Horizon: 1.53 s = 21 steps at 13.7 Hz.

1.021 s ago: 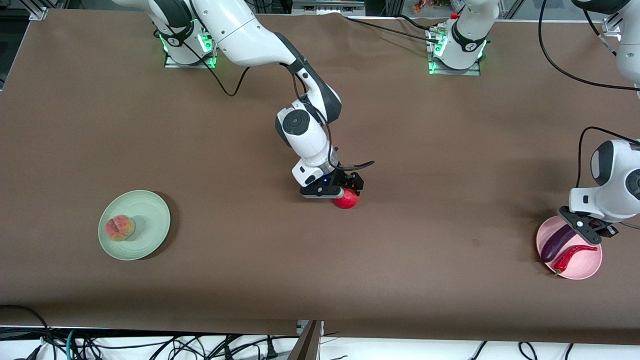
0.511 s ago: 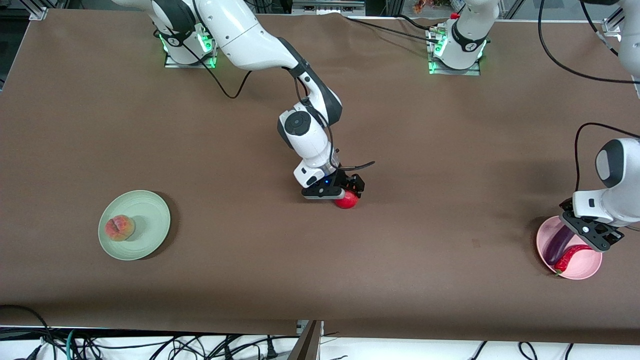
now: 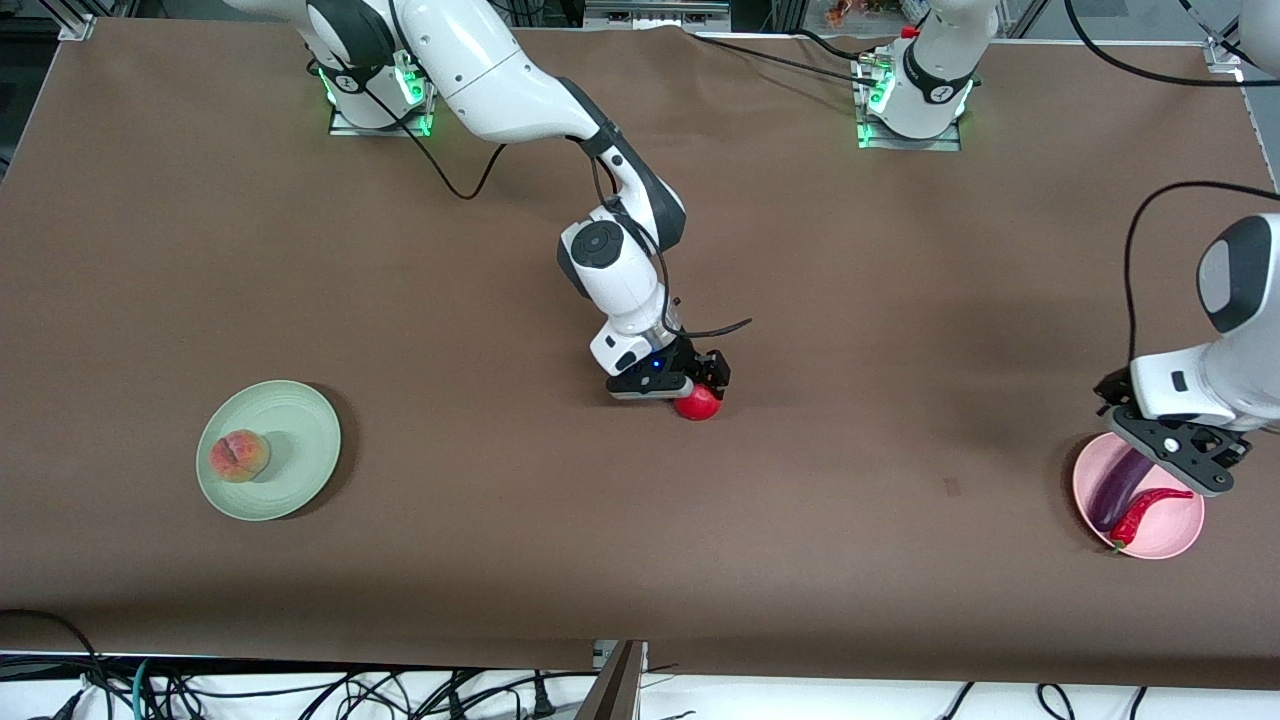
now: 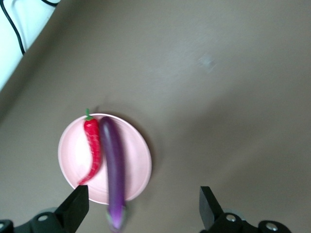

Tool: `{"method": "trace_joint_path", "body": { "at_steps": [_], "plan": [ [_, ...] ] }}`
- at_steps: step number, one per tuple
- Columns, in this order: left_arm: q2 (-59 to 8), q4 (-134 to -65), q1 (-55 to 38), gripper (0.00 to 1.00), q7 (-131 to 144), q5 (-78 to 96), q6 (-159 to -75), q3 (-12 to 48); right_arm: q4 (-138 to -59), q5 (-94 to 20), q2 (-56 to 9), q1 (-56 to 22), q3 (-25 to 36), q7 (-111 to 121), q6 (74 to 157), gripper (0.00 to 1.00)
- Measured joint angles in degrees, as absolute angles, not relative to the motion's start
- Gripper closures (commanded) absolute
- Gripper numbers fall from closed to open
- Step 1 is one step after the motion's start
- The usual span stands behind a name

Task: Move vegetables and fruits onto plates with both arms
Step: 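Carry the red apple onto the green plate with the right gripper, then open the right gripper to release the apple and lift both grippers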

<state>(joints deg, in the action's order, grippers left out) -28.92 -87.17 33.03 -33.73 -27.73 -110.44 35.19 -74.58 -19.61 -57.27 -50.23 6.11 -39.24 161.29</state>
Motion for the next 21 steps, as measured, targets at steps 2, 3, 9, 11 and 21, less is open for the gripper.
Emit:
{"method": "trace_joint_path", "body": {
  "at_steps": [2,3,9,11,21],
  "plan": [
    [-28.20,-84.32,32.99,0.00,-27.22,-25.79,-102.96,39.38,-73.45,-19.32,-57.13,-50.17,7.83,-39.09,157.52,0.99],
    [-27.96,-82.77,32.98,0.00,-24.00,-25.23,-99.77,41.14,-72.17,-19.28,-56.50,-50.02,9.70,-38.45,152.62,0.99],
    [-20.82,-79.98,26.86,0.00,-12.58,-17.94,-93.55,41.49,-69.62,-19.29,-44.64,-32.58,14.00,-8.83,115.40,0.99],
    [-17.34,-79.99,16.47,0.00,-10.16,-11.49,-93.14,29.71,-70.30,-19.18,-43.86,-24.26,14.83,5.28,109.29,0.98],
    [0.95,-99.15,-3.72,0.00,3.17,-1.47,-98.56,1.96,-75.43,-12.51,-46.96,-10.71,18.25,25.11,109.61,0.76]
  ]
}}
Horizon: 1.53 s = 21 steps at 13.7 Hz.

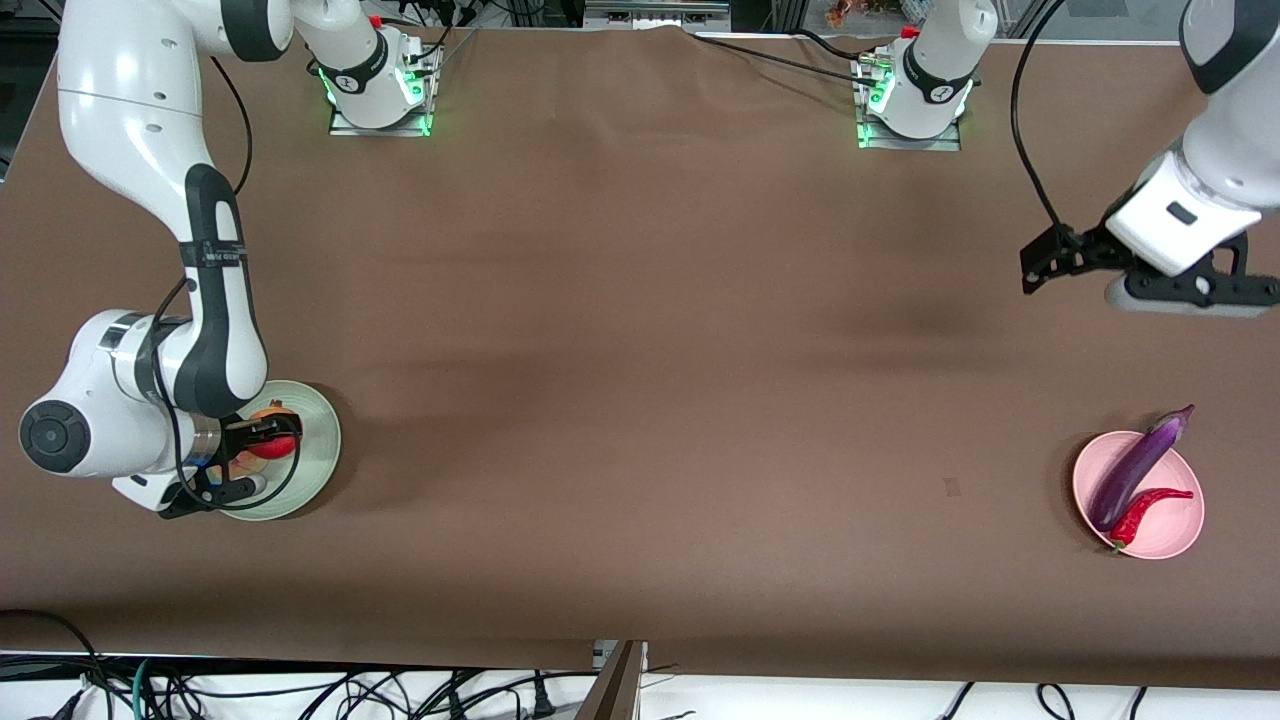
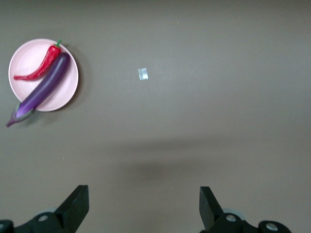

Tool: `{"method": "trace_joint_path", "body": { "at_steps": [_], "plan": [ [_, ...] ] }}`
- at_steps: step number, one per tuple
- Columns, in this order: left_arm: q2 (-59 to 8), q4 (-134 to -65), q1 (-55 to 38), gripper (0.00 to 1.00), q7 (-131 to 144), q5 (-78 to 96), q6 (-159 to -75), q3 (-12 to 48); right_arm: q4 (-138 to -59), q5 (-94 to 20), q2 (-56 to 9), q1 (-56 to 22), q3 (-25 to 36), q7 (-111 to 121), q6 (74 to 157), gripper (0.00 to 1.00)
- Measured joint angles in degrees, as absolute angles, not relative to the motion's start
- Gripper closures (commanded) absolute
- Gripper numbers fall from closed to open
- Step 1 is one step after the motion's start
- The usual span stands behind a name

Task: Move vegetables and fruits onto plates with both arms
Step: 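Open the right gripper to release the apple and lift both grippers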

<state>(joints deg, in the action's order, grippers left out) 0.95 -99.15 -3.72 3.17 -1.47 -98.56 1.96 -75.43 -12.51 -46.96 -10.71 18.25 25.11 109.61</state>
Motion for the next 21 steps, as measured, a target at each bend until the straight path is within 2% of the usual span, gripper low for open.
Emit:
{"method": "trace_joint_path", "body": {
  "at_steps": [1,2,7,13,15,17,19,21],
  "plan": [
    [2.04,-100.46,-3.75,0.00,3.17,-1.47,-98.56,1.97,-75.74,-12.51,-47.40,-10.72,18.24,25.12,110.52,0.13],
    [2.29,-100.71,-3.74,0.00,2.90,-1.47,-98.57,1.96,-75.96,-12.51,-47.69,-10.77,18.22,25.12,111.43,0.00],
    [2.10,-100.71,-3.75,0.00,1.41,-1.47,-98.97,1.96,-74.48,-13.52,-46.73,-11.13,17.99,25.12,110.94,0.00],
    [2.03,-100.70,-3.76,0.00,0.82,-1.47,-98.99,2.00,-63.74,-15.14,-42.82,-12.40,17.85,18.09,92.93,0.00],
    [2.03,-100.66,-3.79,0.00,-0.60,-1.47,-98.99,2.16,-62.38,-14.21,-39.36,-13.11,16.51,10.47,88.22,0.00],
    [2.04,-100.53,-3.79,0.00,-3.11,-1.47,-98.99,2.20,-64.76,-6.56,-33.00,-12.69,10.96,1.88,85.31,0.00],
    [2.08,-100.01,-3.79,0.00,-4.97,-1.47,-98.99,2.18,-72.11,1.32,-23.83,-9.88,1.55,-4.84,84.43,0.00],
    [2.11,-99.51,-3.82,0.00,-5.63,-1.47,-98.99,2.22,-79.64,2.98,-15.36,-6.92,-4.12,-6.58,84.44,0.00]
  ]
}}
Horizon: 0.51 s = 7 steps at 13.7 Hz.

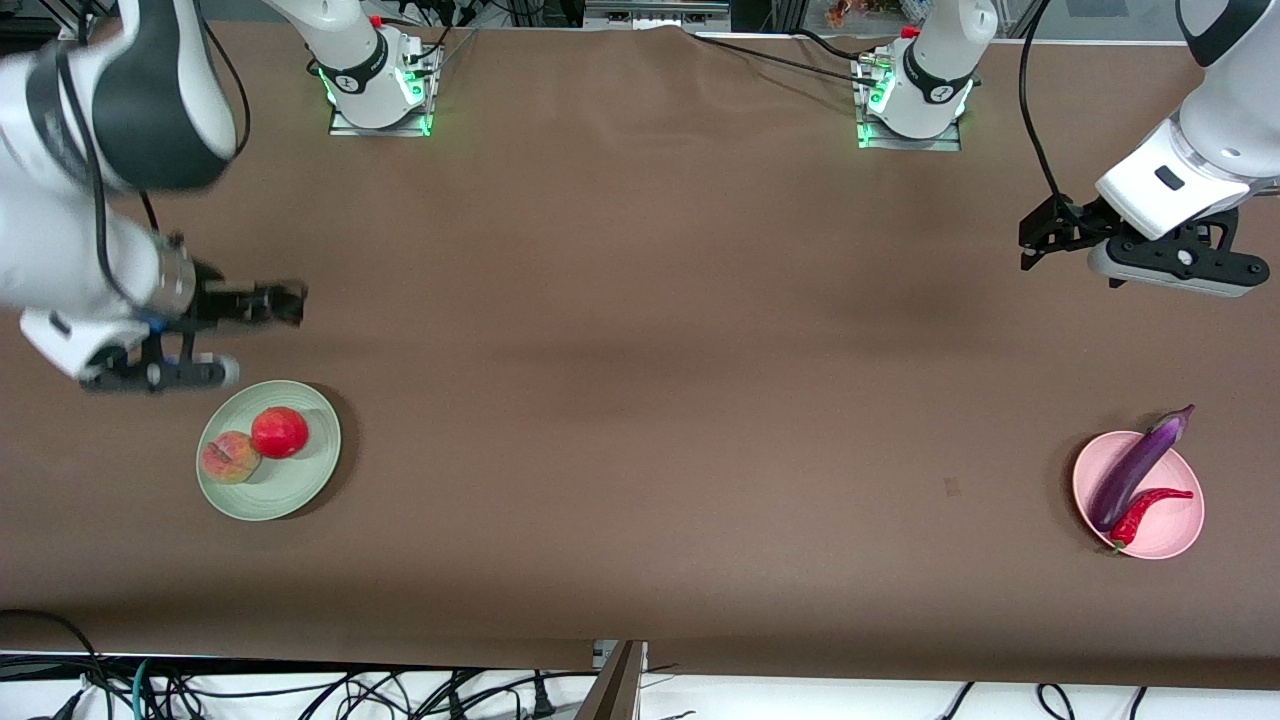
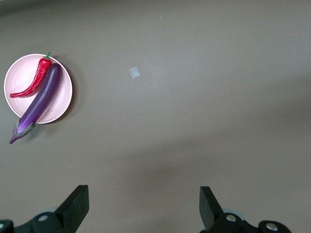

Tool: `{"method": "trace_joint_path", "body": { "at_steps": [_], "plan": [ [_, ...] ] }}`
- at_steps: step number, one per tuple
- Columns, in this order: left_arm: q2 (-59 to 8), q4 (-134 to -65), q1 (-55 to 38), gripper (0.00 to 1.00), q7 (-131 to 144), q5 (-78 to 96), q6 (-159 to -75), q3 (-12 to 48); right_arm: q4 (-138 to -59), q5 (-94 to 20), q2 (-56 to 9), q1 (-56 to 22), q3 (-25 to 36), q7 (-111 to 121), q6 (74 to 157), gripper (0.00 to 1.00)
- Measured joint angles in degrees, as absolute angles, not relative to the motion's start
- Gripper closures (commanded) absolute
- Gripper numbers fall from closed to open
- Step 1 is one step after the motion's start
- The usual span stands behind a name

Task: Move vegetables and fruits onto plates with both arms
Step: 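Open the right gripper to release the apple and lift both grippers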

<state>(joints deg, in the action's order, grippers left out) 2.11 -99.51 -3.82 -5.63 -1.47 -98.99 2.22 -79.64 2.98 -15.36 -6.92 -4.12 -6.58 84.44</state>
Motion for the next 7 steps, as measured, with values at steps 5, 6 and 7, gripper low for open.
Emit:
{"method": "trace_joint_path", "body": {
  "at_steps": [5,6,7],
  "plan": [
    [2.11,-99.31,-3.96,0.00,-5.94,-1.47,-98.99,2.30,-86.86,3.00,-5.18,-3.68,-5.47,-6.48,87.91,0.00],
    [2.11,-99.31,-3.97,0.00,-5.94,-1.47,-98.99,2.30,-87.03,2.99,-4.63,-3.39,-5.49,-6.48,88.61,0.00],
    [2.11,-99.31,-3.97,0.00,-5.94,-1.47,-98.99,2.29,-87.09,2.99,-4.39,-3.04,-5.51,-6.48,88.89,0.00]
  ]
}}
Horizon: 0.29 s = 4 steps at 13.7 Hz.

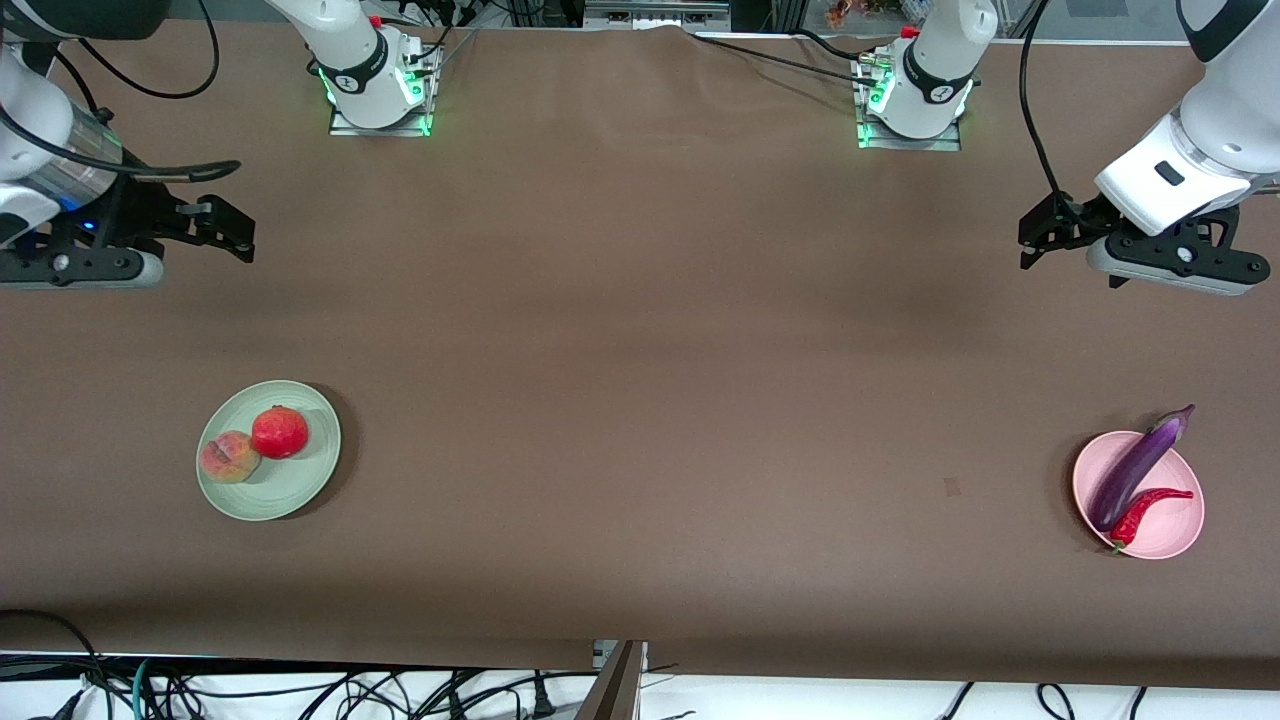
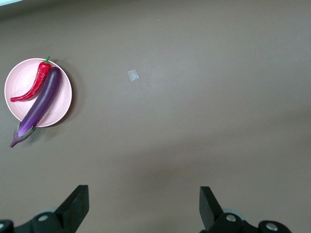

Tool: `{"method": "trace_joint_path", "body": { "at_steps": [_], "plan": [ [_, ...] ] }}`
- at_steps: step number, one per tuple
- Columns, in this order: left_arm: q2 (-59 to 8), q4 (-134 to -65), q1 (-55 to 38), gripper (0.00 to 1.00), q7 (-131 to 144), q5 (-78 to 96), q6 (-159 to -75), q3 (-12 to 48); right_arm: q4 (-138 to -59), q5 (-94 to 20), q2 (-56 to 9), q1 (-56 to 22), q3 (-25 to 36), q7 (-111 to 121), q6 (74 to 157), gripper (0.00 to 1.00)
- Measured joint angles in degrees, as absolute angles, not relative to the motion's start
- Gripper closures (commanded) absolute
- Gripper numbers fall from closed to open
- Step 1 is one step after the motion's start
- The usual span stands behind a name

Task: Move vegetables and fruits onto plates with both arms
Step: 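Open the right gripper to release the apple and lift both grippers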

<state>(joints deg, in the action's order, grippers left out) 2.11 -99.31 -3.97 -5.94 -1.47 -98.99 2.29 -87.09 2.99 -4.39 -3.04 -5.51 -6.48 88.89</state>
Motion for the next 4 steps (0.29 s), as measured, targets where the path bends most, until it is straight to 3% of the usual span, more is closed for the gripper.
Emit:
{"method": "trace_joint_path", "body": {
  "at_steps": [4],
  "plan": [
    [1.97,-99.31,-3.97,0.00,-5.94,-1.47,-99.06,2.23,-87.54,2.99,-4.15,-0.90,-5.51,-6.44,87.81,0.00]
  ]
}}
